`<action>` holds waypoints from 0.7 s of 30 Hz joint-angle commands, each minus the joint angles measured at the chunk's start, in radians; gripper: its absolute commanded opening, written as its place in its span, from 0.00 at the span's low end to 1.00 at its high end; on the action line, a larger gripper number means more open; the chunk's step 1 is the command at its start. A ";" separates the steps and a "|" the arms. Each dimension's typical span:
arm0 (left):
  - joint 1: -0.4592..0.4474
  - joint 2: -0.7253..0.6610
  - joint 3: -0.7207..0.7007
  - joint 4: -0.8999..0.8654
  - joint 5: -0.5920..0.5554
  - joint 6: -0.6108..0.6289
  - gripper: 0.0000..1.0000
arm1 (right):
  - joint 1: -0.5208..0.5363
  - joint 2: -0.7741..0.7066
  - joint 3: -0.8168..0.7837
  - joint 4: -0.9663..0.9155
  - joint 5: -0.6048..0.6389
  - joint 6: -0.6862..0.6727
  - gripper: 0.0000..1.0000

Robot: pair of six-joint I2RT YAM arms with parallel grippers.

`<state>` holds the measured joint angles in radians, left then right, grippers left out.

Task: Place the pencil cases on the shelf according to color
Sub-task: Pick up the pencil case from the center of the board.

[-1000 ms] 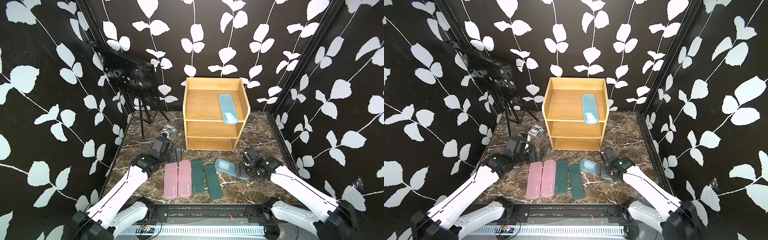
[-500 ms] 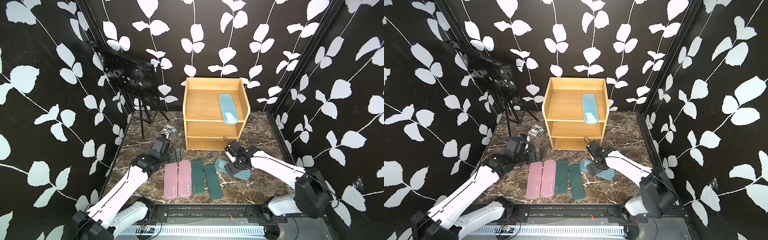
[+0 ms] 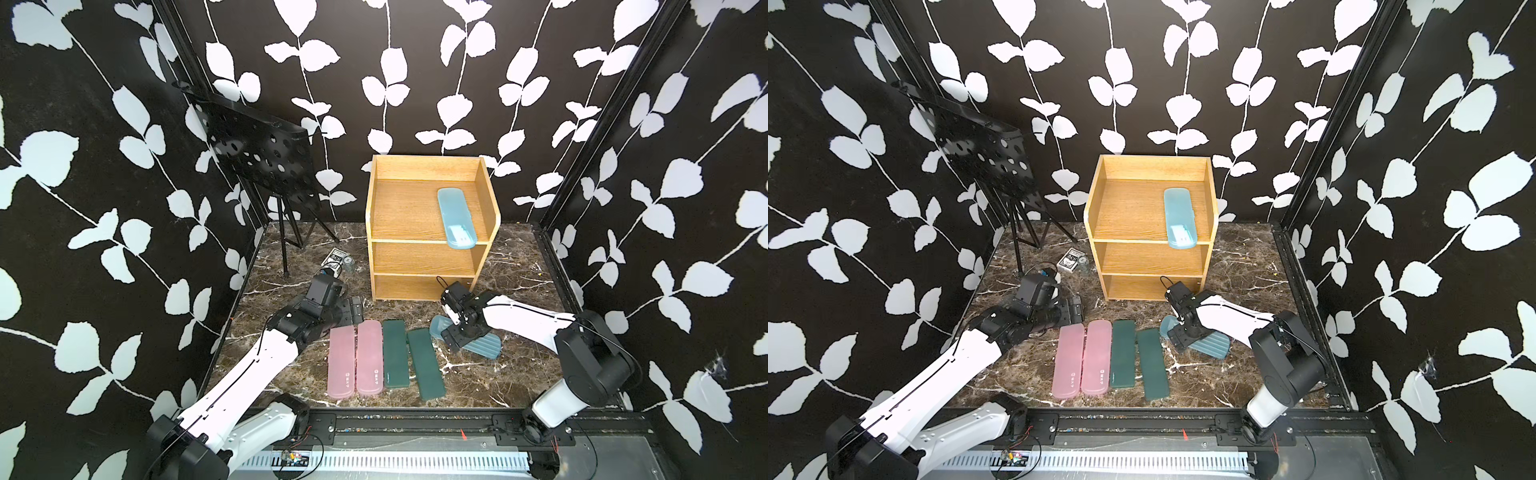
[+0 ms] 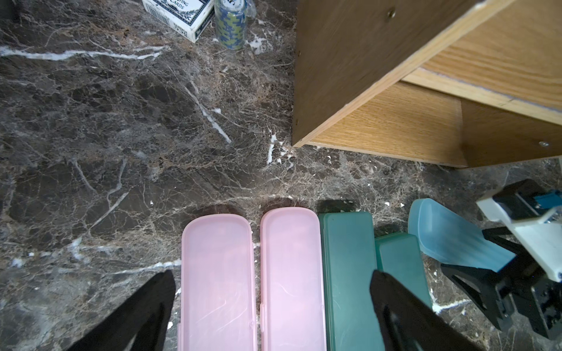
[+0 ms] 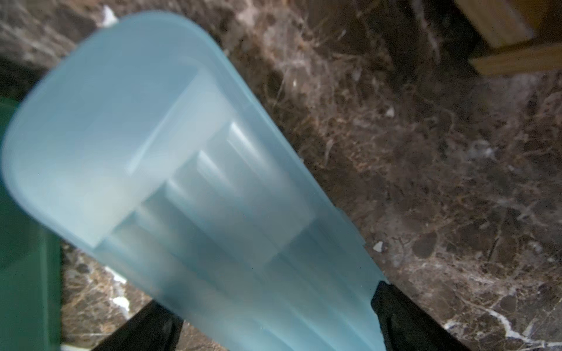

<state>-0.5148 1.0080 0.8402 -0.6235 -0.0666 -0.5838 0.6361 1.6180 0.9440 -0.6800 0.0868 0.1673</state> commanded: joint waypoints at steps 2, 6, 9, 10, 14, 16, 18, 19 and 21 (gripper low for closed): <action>-0.004 0.000 -0.013 0.019 0.004 0.002 0.99 | 0.007 0.028 0.001 0.012 -0.010 0.082 0.94; -0.003 0.013 -0.011 0.031 0.004 0.011 0.99 | 0.008 0.021 -0.038 0.008 -0.020 0.157 0.90; -0.004 0.036 0.009 0.028 0.012 0.021 0.99 | 0.014 -0.026 -0.093 0.017 -0.021 0.229 0.89; -0.004 0.043 0.016 0.027 0.017 0.023 0.99 | 0.016 -0.067 -0.116 0.017 -0.013 0.257 0.88; -0.003 0.056 0.026 0.031 0.016 0.027 0.99 | 0.030 -0.217 -0.194 0.025 -0.014 0.366 0.89; -0.003 0.058 0.031 0.028 0.010 0.030 0.99 | 0.048 -0.305 -0.217 0.018 -0.005 0.411 0.95; -0.004 0.058 0.034 0.024 0.005 0.032 0.99 | 0.060 -0.374 -0.233 0.009 0.012 0.430 0.99; -0.004 0.057 0.035 0.021 0.003 0.033 0.99 | 0.061 -0.407 -0.235 -0.005 0.026 0.438 0.99; -0.003 0.054 0.035 0.016 -0.001 0.034 0.99 | 0.062 -0.447 -0.233 -0.061 0.061 0.456 0.99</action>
<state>-0.5148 1.0698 0.8516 -0.5995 -0.0605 -0.5652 0.6899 1.2137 0.7307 -0.6754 0.0994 0.5522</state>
